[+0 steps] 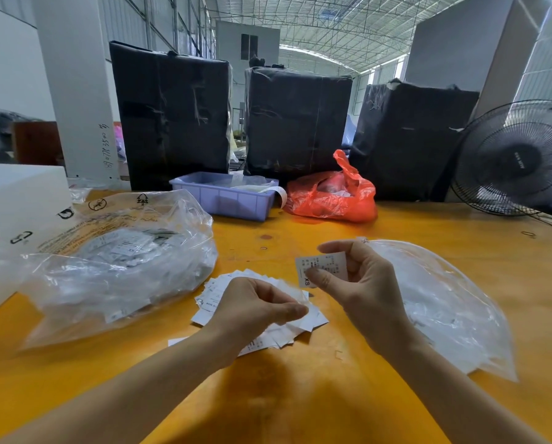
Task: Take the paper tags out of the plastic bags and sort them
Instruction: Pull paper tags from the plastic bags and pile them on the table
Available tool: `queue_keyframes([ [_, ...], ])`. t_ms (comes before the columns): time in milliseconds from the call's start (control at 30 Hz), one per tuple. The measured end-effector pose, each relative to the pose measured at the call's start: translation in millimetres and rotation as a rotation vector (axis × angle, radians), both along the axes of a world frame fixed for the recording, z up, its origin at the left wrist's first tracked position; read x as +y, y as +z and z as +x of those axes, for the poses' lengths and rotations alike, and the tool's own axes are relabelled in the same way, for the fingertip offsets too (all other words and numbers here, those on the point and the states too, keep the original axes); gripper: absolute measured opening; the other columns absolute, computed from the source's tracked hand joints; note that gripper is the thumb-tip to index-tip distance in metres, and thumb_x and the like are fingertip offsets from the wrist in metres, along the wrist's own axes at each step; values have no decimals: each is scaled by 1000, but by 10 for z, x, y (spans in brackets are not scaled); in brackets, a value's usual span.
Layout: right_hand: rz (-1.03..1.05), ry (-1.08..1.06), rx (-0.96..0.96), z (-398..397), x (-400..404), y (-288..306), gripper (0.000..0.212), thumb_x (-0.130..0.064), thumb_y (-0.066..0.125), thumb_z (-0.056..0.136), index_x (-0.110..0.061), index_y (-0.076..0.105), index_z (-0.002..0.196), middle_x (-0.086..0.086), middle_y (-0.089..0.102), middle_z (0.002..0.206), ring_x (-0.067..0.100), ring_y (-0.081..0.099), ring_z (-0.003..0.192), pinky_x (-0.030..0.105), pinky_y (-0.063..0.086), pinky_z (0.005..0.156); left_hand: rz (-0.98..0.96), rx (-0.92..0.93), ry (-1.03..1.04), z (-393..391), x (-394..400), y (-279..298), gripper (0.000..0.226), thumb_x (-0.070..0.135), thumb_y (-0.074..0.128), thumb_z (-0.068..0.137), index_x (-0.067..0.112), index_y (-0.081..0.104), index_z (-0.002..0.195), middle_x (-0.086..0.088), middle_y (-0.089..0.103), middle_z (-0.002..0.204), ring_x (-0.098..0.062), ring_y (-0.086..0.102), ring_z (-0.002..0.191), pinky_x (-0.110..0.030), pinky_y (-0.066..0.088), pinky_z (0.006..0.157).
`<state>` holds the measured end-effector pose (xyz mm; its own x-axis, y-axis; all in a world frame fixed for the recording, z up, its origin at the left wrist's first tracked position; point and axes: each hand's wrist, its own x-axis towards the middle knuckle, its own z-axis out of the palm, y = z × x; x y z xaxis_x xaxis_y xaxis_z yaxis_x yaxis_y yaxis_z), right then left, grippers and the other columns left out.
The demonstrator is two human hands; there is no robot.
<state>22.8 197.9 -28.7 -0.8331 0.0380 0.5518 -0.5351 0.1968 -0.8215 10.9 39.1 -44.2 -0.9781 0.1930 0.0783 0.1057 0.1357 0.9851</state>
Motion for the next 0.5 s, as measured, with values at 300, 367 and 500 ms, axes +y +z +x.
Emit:
queue_keyframes([
  [300, 287, -158, 185, 52, -66, -23, 40, -12, 78, 74, -38, 53, 91, -10, 61, 80, 18, 66, 67, 40, 56, 55, -23, 13, 40, -19, -11, -16, 15, 14, 84, 65, 15, 73, 55, 2, 64, 50, 2, 54, 46, -10, 40, 45],
  [367, 339, -180, 218, 51, -74, -39, 41, -13, 78, 74, -39, 50, 92, -13, 60, 81, 16, 66, 68, 38, 55, 55, -20, 18, 35, -16, -11, -19, 16, 13, 84, 65, 15, 73, 54, 2, 64, 50, 1, 54, 46, -10, 40, 45],
  [500, 384, -233, 242, 25, -57, -58, 37, -14, 77, 75, -33, 51, 93, -23, 55, 81, 7, 64, 70, 23, 53, 54, -30, 19, 37, -14, 1, -29, 18, 12, 84, 66, 17, 71, 53, 3, 64, 50, 1, 54, 46, -10, 42, 46],
])
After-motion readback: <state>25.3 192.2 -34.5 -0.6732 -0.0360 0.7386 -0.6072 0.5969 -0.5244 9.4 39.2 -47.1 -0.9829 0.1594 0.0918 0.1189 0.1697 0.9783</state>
